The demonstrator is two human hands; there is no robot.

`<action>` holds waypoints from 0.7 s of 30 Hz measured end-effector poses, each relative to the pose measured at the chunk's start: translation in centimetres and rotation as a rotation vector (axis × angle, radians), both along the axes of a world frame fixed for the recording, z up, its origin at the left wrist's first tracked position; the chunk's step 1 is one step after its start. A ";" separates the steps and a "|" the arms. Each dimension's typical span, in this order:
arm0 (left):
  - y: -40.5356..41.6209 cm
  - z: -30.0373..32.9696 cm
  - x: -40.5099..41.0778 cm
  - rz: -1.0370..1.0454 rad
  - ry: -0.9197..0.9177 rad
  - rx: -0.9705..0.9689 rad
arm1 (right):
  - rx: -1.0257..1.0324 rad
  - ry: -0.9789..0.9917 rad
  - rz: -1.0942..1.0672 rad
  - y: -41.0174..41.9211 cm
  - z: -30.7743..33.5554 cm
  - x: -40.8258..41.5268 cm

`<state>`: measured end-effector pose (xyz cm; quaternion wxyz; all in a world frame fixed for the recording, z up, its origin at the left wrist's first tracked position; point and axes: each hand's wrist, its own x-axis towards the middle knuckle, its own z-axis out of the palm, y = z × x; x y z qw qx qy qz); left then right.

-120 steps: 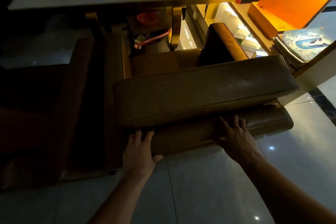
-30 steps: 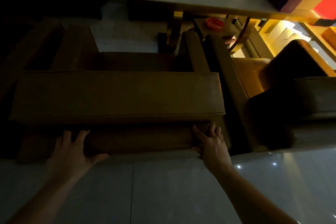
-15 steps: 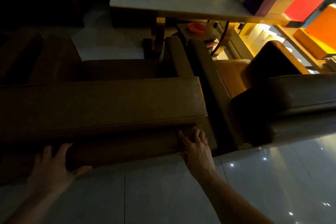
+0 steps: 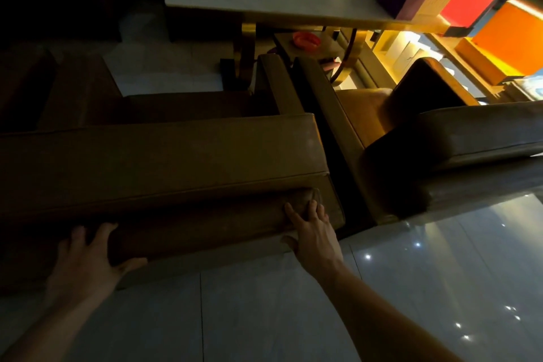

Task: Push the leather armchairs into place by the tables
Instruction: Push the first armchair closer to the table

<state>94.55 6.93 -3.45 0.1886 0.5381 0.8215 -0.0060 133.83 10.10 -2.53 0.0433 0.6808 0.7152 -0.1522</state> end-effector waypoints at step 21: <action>-1.3 -0.2 -0.2 0.021 0.066 0.030 | -0.015 0.017 0.072 -1.0 -0.2 0.0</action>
